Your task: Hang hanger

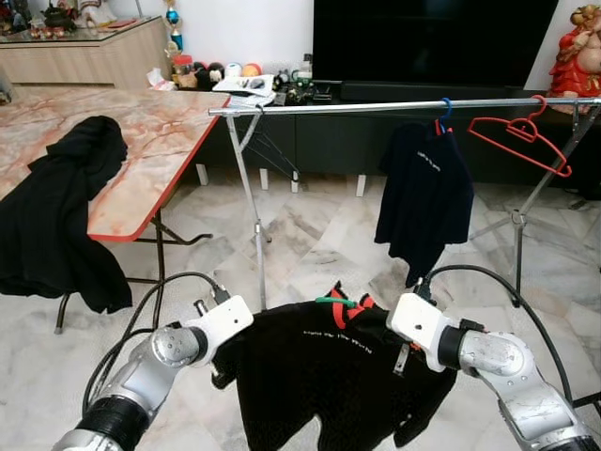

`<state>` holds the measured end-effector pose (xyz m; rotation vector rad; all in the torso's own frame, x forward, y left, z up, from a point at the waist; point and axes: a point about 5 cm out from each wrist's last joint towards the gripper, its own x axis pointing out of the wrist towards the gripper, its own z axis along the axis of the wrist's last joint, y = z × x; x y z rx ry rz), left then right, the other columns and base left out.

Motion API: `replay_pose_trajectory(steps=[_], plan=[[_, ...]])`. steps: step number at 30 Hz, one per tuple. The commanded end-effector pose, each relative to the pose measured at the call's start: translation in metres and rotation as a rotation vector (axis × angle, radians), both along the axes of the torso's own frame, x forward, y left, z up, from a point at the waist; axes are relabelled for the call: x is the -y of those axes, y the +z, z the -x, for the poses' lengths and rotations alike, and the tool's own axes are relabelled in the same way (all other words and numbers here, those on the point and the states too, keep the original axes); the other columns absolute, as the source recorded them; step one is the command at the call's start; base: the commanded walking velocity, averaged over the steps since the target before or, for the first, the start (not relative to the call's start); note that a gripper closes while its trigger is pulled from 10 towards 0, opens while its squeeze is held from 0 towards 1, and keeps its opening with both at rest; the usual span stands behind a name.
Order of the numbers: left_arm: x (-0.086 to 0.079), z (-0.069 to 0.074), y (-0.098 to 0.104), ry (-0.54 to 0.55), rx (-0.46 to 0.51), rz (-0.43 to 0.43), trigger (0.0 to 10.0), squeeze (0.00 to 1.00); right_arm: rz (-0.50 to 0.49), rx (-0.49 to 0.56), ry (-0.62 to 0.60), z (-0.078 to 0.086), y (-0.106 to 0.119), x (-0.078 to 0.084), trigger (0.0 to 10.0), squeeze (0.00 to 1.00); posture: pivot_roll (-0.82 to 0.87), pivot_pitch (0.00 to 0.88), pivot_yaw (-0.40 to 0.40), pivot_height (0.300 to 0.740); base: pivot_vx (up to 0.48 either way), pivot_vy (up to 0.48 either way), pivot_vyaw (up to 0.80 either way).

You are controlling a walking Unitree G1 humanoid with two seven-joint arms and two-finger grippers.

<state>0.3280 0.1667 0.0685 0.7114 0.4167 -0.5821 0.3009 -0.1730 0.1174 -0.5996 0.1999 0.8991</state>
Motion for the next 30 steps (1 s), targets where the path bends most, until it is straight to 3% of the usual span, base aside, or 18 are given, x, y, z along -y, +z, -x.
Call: replay_pose_trajectory(steps=[1, 3, 4, 7, 10, 11, 12, 13, 14, 15, 16, 21, 22, 23, 24, 30], plan=[[-0.068, 0.012, -0.017, 0.311, -0.088, -0.118, 0.0, 0.00, -0.028, 0.055, -0.183, -0.009, 0.016, 0.037, 10.0, 0.00, -0.04, 0.000, 0.027, 0.740, 0.000, 0.000, 0.00], [-0.069, 0.012, -0.017, 0.318, -0.087, -0.123, 0.0, 0.00, -0.026, 0.054, -0.181, -0.009, 0.016, 0.037, 10.0, 0.00, -0.04, 0.000, 0.027, 0.740, 0.000, 0.000, 0.00], [-0.068, 0.013, -0.018, 0.289, -0.094, -0.126, 0.0, 0.00, -0.004, 0.005, -0.134, -0.003, 0.011, 0.038, 10.0, 0.00, -0.04, 0.000, 0.025, 0.740, 0.000, 0.000, 0.00], [-0.049, 0.017, -0.017, 0.083, -0.117, -0.071, 0.0, 0.00, 0.047, -0.078, -0.017, 0.012, 0.002, 0.037, 10.0, 0.00, -0.04, 0.000, 0.024, 0.740, 0.000, 0.000, 0.00], [-0.043, 0.019, -0.016, 0.016, -0.124, -0.061, 0.0, 0.00, 0.050, -0.093, -0.001, 0.014, 0.000, 0.037, 10.0, 0.00, -0.04, 0.000, 0.024, 0.740, 0.000, 0.000, 0.00], [-0.030, 0.029, -0.020, -0.135, -0.200, -0.072, 0.0, 0.00, 0.070, -0.151, 0.063, 0.021, -0.006, 0.034, 10.0, 0.00, -0.04, 0.000, 0.025, 0.740, 0.000, 0.000, 0.00], [-0.027, 0.033, -0.022, -0.177, -0.230, -0.081, 0.0, 0.00, 0.080, -0.171, 0.086, 0.024, -0.008, 0.033, 10.0, 0.00, -0.04, 0.000, 0.025, 0.740, 0.000, 0.000, 0.00], [-0.019, 0.040, -0.024, -0.287, -0.277, -0.103, 0.0, 0.00, 0.106, -0.203, 0.132, 0.028, -0.012, 0.032, 10.0, 0.00, -0.04, 0.000, 0.024, 0.740, 0.000, 0.000, 0.00], [-0.018, 0.042, -0.024, -0.310, -0.285, -0.108, 0.0, 0.00, 0.111, -0.209, 0.141, 0.029, -0.013, 0.032, 10.0, 0.00, -0.04, 0.000, 0.024, 0.740, 0.000, 0.000, 0.00], [-0.015, 0.043, -0.024, -0.331, -0.294, -0.108, 3.6, 0.00, 0.117, -0.212, 0.146, 0.029, -0.013, 0.032, 10.0, 0.00, -0.04, 0.000, 0.022, 0.740, 0.000, 0.000, 0.00], [-0.012, 0.044, -0.023, -0.358, -0.303, -0.105, 10.0, 0.00, 0.125, -0.218, 0.154, 0.029, -0.013, 0.033, 10.0, 0.00, -0.03, 0.000, 0.019, 0.740, 0.000, 0.000, 0.00], [-0.009, 0.042, -0.019, -0.361, -0.309, -0.094, 10.0, 0.00, 0.125, -0.231, 0.189, 0.028, -0.009, 0.034, 10.0, 0.00, -0.03, 0.000, 0.014, 0.740, 0.000, 0.000, 0.00], [-0.012, 0.042, -0.020, -0.357, -0.315, -0.102, 10.0, 0.28, 0.125, -0.227, 0.192, 0.027, -0.007, 0.034, 10.0, 0.00, -0.03, 0.000, 0.014, 0.740, 0.000, 0.000, 0.00], [-0.013, 0.042, -0.020, -0.356, -0.318, -0.107, 10.0, 0.89, 0.125, -0.227, 0.194, 0.026, -0.006, 0.034, 10.0, 0.00, -0.03, 0.000, 0.014, 0.740, 0.000, 0.000, 0.00], [-0.014, 0.043, -0.020, -0.355, -0.320, -0.111, 10.0, 1.00, 0.125, -0.225, 0.198, 0.026, -0.005, 0.033, 10.0, 0.00, -0.03, 0.000, 0.014, 0.740, 0.000, 0.000, 0.00], [-0.017, 0.046, -0.020, -0.349, -0.339, -0.096, 10.0, 1.00, 0.098, -0.222, 0.235, 0.028, -0.001, 0.028, 10.0, 0.00, -0.03, 0.000, 0.009, 0.740, 0.000, 0.000, 0.00]])
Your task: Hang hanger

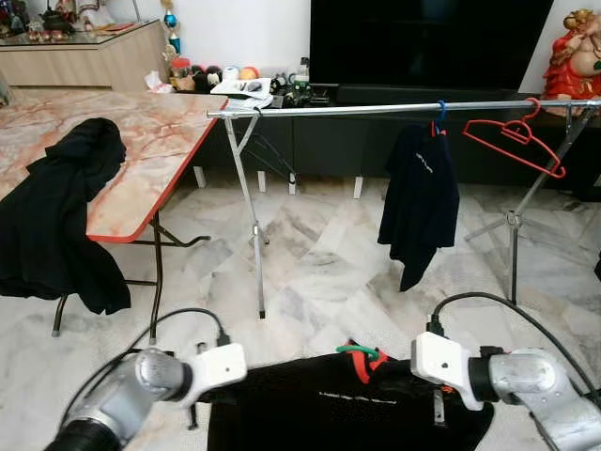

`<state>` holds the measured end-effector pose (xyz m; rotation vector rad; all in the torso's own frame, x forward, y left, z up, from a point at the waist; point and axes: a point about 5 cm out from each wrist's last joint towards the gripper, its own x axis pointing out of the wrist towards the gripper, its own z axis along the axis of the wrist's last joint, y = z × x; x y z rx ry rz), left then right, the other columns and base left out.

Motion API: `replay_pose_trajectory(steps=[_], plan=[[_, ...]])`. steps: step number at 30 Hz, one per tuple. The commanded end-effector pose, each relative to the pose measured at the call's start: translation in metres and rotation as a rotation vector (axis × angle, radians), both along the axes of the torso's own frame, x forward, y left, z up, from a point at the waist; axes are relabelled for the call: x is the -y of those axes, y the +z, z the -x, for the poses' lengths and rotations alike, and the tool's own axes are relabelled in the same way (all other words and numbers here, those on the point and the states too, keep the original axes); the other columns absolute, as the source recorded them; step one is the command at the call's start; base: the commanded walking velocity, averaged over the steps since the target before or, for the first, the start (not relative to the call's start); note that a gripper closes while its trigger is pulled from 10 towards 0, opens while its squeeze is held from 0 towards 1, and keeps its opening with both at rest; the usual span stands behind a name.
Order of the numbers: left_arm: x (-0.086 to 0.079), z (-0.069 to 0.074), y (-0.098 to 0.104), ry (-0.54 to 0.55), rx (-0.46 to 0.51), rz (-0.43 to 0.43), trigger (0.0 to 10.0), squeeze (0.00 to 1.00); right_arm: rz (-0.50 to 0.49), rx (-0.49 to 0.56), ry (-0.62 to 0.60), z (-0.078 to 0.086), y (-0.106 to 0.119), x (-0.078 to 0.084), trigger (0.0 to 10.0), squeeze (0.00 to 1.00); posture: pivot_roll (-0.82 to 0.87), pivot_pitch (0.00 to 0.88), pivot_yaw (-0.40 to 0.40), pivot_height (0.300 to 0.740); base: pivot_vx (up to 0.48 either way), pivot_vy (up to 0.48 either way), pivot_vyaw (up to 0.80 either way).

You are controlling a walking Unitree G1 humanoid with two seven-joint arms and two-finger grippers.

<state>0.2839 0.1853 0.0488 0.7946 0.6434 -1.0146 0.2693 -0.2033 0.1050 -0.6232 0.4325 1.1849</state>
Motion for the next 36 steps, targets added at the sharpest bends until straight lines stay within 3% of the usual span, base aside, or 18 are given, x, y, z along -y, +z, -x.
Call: replay_pose_trajectory(steps=[1, 7, 8, 16, 24, 25, 26, 27, 28, 29, 36], plan=[[0.001, 0.003, 0.000, -0.005, -0.011, 0.008, 10.0, 1.00, -0.034, 0.035, 0.018, -0.003, 0.012, -0.003, 10.0, 0.00, -0.03, 0.000, 0.008, 0.740, 0.000, 0.000, 0.00], [-0.001, 0.004, -0.002, 0.000, -0.022, -0.007, 10.0, 1.00, -0.048, 0.040, 0.036, -0.003, 0.016, -0.005, 10.0, 0.00, -0.03, 0.000, 0.007, 0.740, 0.000, 0.000, 0.00], [0.000, 0.003, -0.002, 0.011, -0.016, -0.002, 10.0, 0.00, -0.053, 0.041, 0.044, -0.003, 0.019, -0.006, 10.0, 0.00, -0.03, 0.000, 0.007, 0.740, 0.000, 0.000, 0.00], [0.000, -0.006, -0.003, 0.104, 0.032, 0.061, 10.0, 0.00, -0.057, 0.052, 0.068, -0.002, 0.026, -0.008, 10.0, 0.00, -0.03, 0.000, 0.009, 0.740, 0.000, 0.000, 0.00], [0.003, -0.008, -0.005, 0.152, 0.001, 0.121, 10.0, 0.00, -0.053, 0.085, 0.068, -0.006, 0.035, -0.007, 10.0, 0.00, -0.03, 0.000, 0.006, 0.740, 0.000, 0.000, 0.00], [0.004, -0.007, -0.006, 0.146, -0.009, 0.120, 5.1, 0.00, -0.054, 0.090, 0.068, -0.007, 0.037, -0.007, 10.0, 0.00, -0.03, 0.000, 0.005, 0.740, 0.000, 0.000, 0.00], [0.005, -0.006, -0.008, 0.138, -0.020, 0.121, 4.5, 0.00, -0.056, 0.101, 0.070, -0.008, 0.039, -0.007, 10.0, 0.00, -0.03, 0.000, 0.005, 0.740, 0.000, 0.000, 0.00], [0.006, -0.005, -0.008, 0.137, -0.031, 0.133, 0.6, 0.00, -0.068, 0.116, 0.061, -0.010, 0.041, -0.008, 10.0, 0.00, -0.03, 0.000, 0.004, 0.740, 0.000, 0.000, 0.00], [0.006, -0.005, -0.008, 0.137, -0.031, 0.133, 0.6, 0.00, -0.068, 0.116, 0.061, -0.010, 0.041, -0.008, 10.0, 0.00, -0.03, 0.000, 0.004, 0.740, 0.000, 0.000, 0.00], [0.008, -0.003, -0.009, 0.129, -0.042, 0.142, 0.0, 0.00, -0.075, 0.124, 0.063, -0.011, 0.044, -0.009, 10.0, 0.00, -0.03, 0.000, 0.003, 0.740, 0.000, 0.000, 0.00], [0.012, -0.004, -0.009, 0.130, -0.042, 0.161, 0.0, 0.00, -0.087, 0.140, 0.069, -0.012, 0.049, -0.011, 10.0, 0.00, -0.04, 0.000, 0.002, 0.740, 0.000, 0.000, 0.00]])
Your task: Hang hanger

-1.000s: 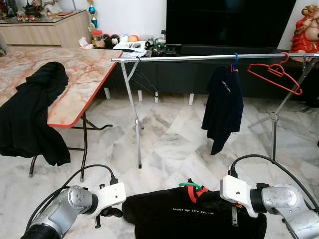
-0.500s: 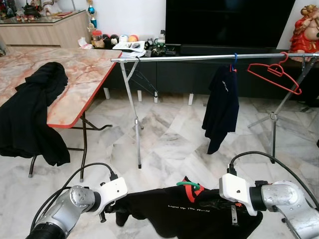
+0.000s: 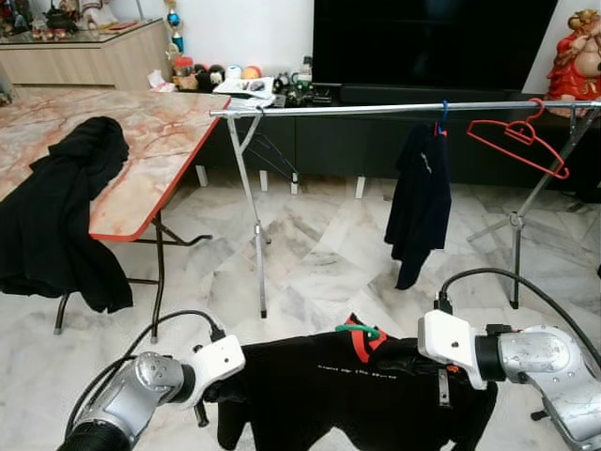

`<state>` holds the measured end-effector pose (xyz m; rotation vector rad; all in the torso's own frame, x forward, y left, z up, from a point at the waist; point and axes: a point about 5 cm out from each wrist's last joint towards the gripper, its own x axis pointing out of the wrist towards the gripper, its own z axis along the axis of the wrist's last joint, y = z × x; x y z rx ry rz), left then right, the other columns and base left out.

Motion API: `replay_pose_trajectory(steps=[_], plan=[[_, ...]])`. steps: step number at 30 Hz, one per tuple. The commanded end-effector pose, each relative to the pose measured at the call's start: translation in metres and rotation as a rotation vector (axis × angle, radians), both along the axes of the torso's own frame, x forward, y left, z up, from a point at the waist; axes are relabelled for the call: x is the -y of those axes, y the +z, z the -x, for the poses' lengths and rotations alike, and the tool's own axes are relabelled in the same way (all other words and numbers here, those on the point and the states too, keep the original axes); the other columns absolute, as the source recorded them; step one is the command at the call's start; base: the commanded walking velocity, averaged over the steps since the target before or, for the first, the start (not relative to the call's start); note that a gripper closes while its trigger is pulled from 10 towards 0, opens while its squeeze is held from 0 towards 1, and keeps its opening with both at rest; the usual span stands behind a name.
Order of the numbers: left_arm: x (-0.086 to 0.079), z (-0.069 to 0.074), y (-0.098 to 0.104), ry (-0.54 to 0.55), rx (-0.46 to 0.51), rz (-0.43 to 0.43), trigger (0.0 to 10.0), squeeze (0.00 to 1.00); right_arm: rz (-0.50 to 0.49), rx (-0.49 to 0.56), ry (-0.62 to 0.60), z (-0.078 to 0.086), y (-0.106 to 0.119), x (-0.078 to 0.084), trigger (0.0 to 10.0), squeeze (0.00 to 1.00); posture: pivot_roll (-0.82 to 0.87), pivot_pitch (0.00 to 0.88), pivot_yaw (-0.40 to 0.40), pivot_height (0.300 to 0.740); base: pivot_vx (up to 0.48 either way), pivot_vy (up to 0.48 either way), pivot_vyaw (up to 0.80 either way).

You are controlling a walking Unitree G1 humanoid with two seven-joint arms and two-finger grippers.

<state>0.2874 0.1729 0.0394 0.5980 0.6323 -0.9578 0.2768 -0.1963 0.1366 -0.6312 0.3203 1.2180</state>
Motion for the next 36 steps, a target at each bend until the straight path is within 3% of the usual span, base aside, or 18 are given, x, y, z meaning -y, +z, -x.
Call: replay_pose_trajectory(steps=[1, 14, 20, 22, 27, 29, 32, 34, 36], plan=[[-0.001, -0.001, 0.001, 0.013, 0.000, 0.014, 0.0, 0.00, -0.034, 0.067, 0.013, -0.004, 0.018, -0.004, 10.0, 0.00, -0.03, 0.000, 0.002, 0.740, 0.000, 0.000, 0.00], [0.000, -0.003, 0.003, 0.016, 0.012, 0.017, 0.0, 0.00, -0.041, 0.072, 0.003, -0.006, 0.018, -0.004, 10.0, 0.00, -0.03, 0.000, 0.002, 0.740, 0.000, 0.000, 0.00], [-0.003, -0.006, 0.005, 0.044, 0.041, 0.024, 0.0, 0.00, -0.053, 0.111, -0.069, -0.013, 0.018, -0.001, 10.0, 0.00, -0.03, 0.000, 0.003, 0.740, 0.000, 0.000, 0.00], [-0.009, -0.010, 0.006, 0.092, 0.067, 0.004, 0.0, 0.00, -0.045, 0.155, -0.153, -0.020, 0.018, 0.005, 10.0, 0.00, -0.03, 0.000, 0.002, 0.740, 0.000, 0.000, 0.00], [-0.035, -0.020, 0.002, 0.311, 0.136, -0.116, 0.0, 0.00, 0.078, 0.229, -0.508, -0.041, 0.002, 0.039, 10.0, 0.00, -0.04, 0.000, 0.005, 0.740, 0.000, 0.000, 0.00], [-0.038, -0.023, 0.004, 0.357, 0.155, -0.119, 0.0, 0.00, 0.074, 0.226, -0.549, -0.042, 0.001, 0.041, 10.0, 0.00, -0.04, 0.000, 0.005, 0.740, 0.000, 0.000, 0.00], [-0.058, -0.034, 0.013, 0.599, 0.254, -0.155, 0.0, 0.00, 0.052, 0.256, -0.713, -0.048, 0.000, 0.050, 10.0, 0.00, -0.04, 0.000, 0.006, 0.740, 0.000, 0.000, 0.00], [-0.064, -0.036, 0.015, 0.664, 0.263, -0.165, 0.0, 0.00, 0.019, 0.273, -0.835, -0.052, 0.001, 0.056, 10.0, 0.00, -0.04, 0.000, 0.005, 0.740, 0.000, 0.000, 0.00], [-0.066, -0.034, 0.011, 0.694, 0.236, -0.192, 0.0, 0.00, -0.087, 0.352, -0.976, -0.060, 0.007, 0.059, 10.0, 0.00, -0.04, 0.000, 0.006, 0.740, 0.000, 0.000, 0.00]])
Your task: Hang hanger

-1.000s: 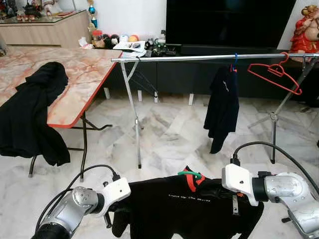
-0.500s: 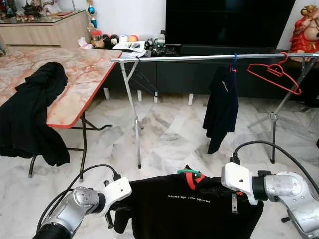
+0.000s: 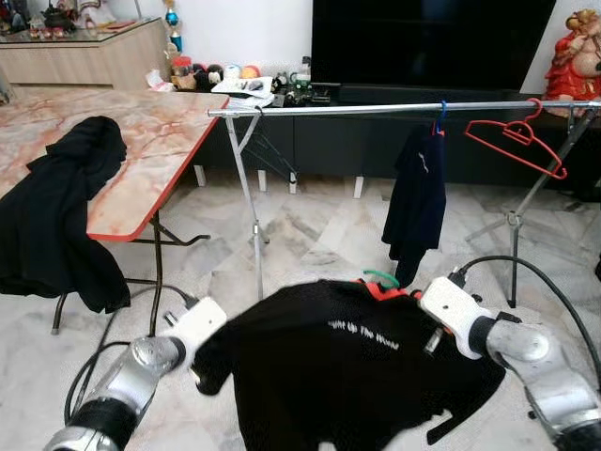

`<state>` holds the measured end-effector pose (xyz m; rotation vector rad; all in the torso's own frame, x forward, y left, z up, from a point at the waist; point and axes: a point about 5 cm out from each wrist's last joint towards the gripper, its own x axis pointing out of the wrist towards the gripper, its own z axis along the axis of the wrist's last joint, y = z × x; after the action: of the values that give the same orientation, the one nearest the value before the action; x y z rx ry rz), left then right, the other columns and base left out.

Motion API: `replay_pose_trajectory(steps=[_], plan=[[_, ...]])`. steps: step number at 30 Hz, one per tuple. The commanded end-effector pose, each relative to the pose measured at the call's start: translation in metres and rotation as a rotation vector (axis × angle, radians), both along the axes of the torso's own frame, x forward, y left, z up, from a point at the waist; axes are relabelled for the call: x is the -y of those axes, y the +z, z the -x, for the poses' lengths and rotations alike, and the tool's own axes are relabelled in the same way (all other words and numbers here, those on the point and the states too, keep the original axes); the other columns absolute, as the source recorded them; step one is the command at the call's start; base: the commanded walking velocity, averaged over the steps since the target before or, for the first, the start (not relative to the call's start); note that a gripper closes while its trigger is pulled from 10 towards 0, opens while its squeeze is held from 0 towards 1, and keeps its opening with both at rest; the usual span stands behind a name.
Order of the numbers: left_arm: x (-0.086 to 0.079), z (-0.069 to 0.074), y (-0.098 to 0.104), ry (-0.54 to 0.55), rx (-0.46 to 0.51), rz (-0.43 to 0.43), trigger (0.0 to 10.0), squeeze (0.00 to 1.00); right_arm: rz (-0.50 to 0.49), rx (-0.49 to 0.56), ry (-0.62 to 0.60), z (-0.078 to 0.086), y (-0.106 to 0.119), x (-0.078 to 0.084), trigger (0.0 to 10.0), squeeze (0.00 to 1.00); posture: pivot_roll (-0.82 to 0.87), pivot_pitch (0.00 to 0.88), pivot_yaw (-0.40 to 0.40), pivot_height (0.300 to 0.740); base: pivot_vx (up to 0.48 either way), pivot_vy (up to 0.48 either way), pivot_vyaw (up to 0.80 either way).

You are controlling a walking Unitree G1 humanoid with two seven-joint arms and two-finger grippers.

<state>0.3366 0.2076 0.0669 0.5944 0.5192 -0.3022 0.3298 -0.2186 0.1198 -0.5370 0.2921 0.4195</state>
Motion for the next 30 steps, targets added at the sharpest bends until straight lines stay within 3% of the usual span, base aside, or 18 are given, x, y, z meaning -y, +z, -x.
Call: replay_pose_trajectory(steps=[1, 3, 4, 5, 7, 11, 13, 14, 17, 18, 20, 22, 23, 24, 26, 28, 29, 30], plan=[[-0.030, 0.016, -0.019, 0.148, -0.106, -0.053, 0.0, 0.00, -0.049, 0.152, -0.244, -0.008, 0.027, 0.036, 10.0, 0.00, -0.04, 0.000, 0.006, 0.740, 0.000, 0.000, 0.00], [-0.027, 0.018, -0.023, 0.129, -0.137, -0.051, 0.0, 0.00, -0.117, 0.210, -0.272, -0.011, 0.034, 0.034, 10.0, 0.00, -0.04, 0.000, 0.007, 0.740, 0.000, 0.000, 0.00], [-0.023, 0.018, -0.025, 0.127, -0.143, -0.055, 0.0, 0.00, -0.215, 0.284, -0.344, -0.014, 0.044, 0.034, 10.0, 0.00, -0.04, 0.000, 0.008, 0.740, 0.000, 0.000, 0.00], [-0.023, 0.018, -0.025, 0.127, -0.143, -0.055, 0.0, 0.00, -0.215, 0.284, -0.344, -0.014, 0.044, 0.034, 10.0, 0.00, -0.04, 0.000, 0.008, 0.740, 0.000, 0.000, 0.00], [-0.023, 0.015, -0.024, 0.214, -0.100, -0.060, 0.0, 0.00, -0.395, 0.332, -0.519, -0.017, 0.050, 0.042, 10.0, 0.00, -0.04, 0.000, 0.007, 0.740, 0.000, 0.000, 0.00], [-0.015, 0.014, -0.025, 0.173, -0.108, -0.038, 0.0, 0.00, -0.465, 0.346, -0.659, -0.016, 0.048, 0.053, 10.0, 0.00, -0.04, 0.000, 0.004, 0.740, 0.000, 0.000, 0.00], [0.017, 0.021, -0.031, -0.080, -0.205, 0.013, 0.0, 0.00, -0.543, 0.341, -0.758, -0.016, 0.041, 0.057, 10.0, 0.00, -0.03, 0.000, 0.001, 0.740, 0.000, 0.000, 0.00], [0.017, 0.021, -0.031, -0.080, -0.205, 0.013, 0.0, 0.00, -0.543, 0.341, -0.758, -0.016, 0.041, 0.057, 10.0, 0.00, -0.03, 0.000, 0.001, 0.740, 0.000, 0.000, 0.00], [0.057, 0.032, -0.028, -0.310, -0.265, 0.088, 0.0, 0.00, -0.649, 0.365, -0.797, -0.017, 0.041, 0.054, 10.0, 0.00, -0.03, 0.000, 0.001, 0.740, 0.000, 0.000, 0.00], [0.057, 0.032, -0.028, -0.310, -0.265, 0.088, 0.0, 0.00, -0.649, 0.365, -0.797, -0.017, 0.041, 0.054, 10.0, 0.00, -0.03, 0.000, 0.001, 0.740, 0.000, 0.000, 0.00], [0.074, 0.038, -0.026, -0.404, -0.276, 0.113, 0.0, 0.00, -0.698, 0.347, -0.792, -0.018, 0.040, 0.049, 10.0, 0.00, -0.04, 0.000, 0.002, 0.740, 0.000, 0.000, 0.00], [0.085, 0.041, -0.024, -0.475, -0.270, 0.125, 0.0, 0.00, -0.683, 0.322, -0.765, -0.020, 0.038, 0.044, 10.0, 0.00, -0.04, 0.000, 0.003, 0.740, 0.000, 0.000, 0.00], [0.101, 0.042, -0.019, -0.517, -0.232, 0.183, 0.0, 0.00, -0.625, 0.286, -0.692, -0.022, 0.035, 0.035, 10.0, 0.00, -0.04, 0.000, 0.001, 0.740, 0.000, 0.000, 0.00], [0.105, 0.041, -0.017, -0.513, -0.220, 0.206, 0.0, 0.00, -0.601, 0.283, -0.671, -0.023, 0.034, 0.032, 10.0, 0.00, -0.04, 0.000, 0.001, 0.740, 0.000, 0.000, 0.00], [0.107, 0.038, -0.013, -0.518, -0.187, 0.206, 0.0, 0.00, -0.597, 0.263, -0.639, -0.023, 0.033, 0.029, 10.0, 0.00, -0.04, 0.000, 0.001, 0.740, 0.000, 0.000, 0.00], [0.092, 0.017, 0.001, -0.363, -0.039, 0.156, 0.0, 0.00, -0.489, 0.088, -0.401, -0.021, 0.018, 0.007, 10.0, 0.00, -0.04, 0.000, 0.000, 0.740, 0.000, 0.000, 0.00], [0.092, 0.017, 0.001, -0.363, -0.039, 0.156, 0.0, 0.00, -0.489, 0.088, -0.401, -0.021, 0.018, 0.007, 10.0, 0.00, -0.04, 0.000, 0.000, 0.740, 0.000, 0.000, 0.00], [0.084, 0.010, 0.007, -0.297, 0.008, 0.145, 0.0, 0.00, -0.405, 0.036, -0.284, -0.016, 0.011, -0.001, 10.0, 0.00, -0.04, 0.000, 0.000, 0.740, 0.000, 0.000, 0.00]])
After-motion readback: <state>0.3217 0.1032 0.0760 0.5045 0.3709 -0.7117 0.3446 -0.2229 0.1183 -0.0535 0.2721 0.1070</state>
